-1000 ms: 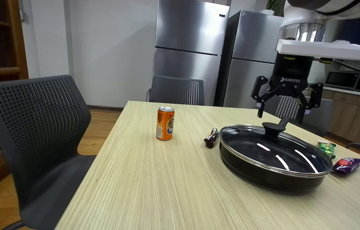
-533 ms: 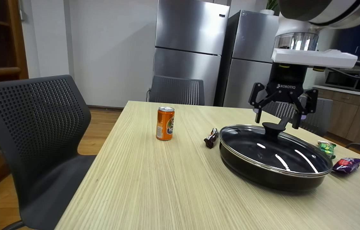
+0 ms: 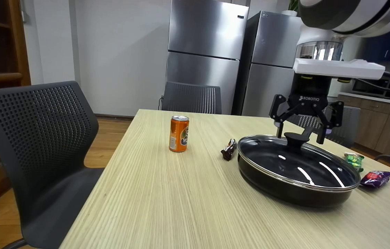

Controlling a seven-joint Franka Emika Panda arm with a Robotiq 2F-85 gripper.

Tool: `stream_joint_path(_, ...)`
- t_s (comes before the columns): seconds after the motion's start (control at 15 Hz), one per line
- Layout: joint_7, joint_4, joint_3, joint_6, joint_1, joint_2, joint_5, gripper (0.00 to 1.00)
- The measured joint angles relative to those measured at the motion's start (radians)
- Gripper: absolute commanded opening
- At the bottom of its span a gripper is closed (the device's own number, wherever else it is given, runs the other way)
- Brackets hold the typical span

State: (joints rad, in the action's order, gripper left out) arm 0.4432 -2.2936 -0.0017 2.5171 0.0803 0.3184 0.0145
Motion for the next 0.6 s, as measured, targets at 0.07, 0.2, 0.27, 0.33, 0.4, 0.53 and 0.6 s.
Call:
stream_joint_path(0.07,0.000,0.003,-0.001,0.000,0.000,0.003,0.000,1.00)
stream_joint_path(0.2,0.000,0.011,-0.005,0.000,0.000,0.008,0.000,1.00)
stream_joint_path(0.27,0.000,0.016,-0.008,0.000,0.000,0.011,0.000,1.00)
stream_joint_path(0.33,0.000,0.021,-0.010,0.000,0.000,0.014,0.000,1.00)
stream_joint_path(0.4,0.000,0.026,-0.012,0.000,0.000,0.017,0.000,0.75)
stream_joint_path(0.53,0.000,0.034,-0.015,0.000,0.000,0.023,0.000,0.66)
stream_joint_path(0.6,0.000,0.037,-0.015,0.000,0.000,0.026,0.000,0.58)
